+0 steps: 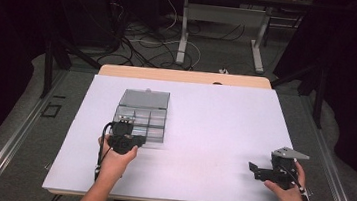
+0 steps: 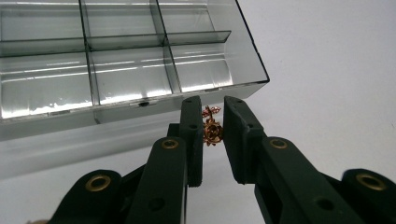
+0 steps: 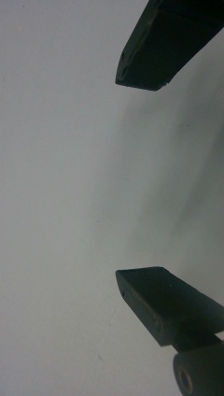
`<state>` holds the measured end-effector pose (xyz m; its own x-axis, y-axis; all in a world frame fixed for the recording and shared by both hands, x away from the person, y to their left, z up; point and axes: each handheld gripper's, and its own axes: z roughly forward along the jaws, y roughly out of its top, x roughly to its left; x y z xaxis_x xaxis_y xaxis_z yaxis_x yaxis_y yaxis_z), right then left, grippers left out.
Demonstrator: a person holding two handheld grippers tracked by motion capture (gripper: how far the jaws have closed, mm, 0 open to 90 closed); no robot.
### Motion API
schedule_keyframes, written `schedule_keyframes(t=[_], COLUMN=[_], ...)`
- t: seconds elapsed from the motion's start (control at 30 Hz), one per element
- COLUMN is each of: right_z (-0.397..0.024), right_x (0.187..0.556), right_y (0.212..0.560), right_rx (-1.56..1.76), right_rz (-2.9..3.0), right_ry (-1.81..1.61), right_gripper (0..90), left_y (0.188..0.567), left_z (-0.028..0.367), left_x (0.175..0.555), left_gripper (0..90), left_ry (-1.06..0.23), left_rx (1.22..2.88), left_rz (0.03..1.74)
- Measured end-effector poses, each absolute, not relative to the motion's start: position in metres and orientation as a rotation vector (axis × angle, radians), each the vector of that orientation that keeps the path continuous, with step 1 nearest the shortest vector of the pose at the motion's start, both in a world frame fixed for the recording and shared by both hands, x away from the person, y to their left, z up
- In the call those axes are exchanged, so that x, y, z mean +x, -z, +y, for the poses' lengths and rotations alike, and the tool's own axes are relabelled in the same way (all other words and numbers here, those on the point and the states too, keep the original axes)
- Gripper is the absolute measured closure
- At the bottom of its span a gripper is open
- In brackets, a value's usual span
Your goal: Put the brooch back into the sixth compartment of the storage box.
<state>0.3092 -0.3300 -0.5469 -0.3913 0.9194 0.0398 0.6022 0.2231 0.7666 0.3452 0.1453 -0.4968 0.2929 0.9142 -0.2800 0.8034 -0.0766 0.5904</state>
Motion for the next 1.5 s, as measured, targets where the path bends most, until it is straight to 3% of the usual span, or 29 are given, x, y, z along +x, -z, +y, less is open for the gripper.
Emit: schedule_keyframes(t=[1.5], right_z=[-0.330], right_x=[0.308], right_y=[0.547], right_rx=[1.414], right_rz=[2.078], right_ry=[-1.006], right_gripper=[6.1], left_y=[0.465], left_z=[0.121], left_x=[0.370], left_gripper=[78.7], left_ry=[-0.147], left_rx=[2.011], left_rz=[1.482])
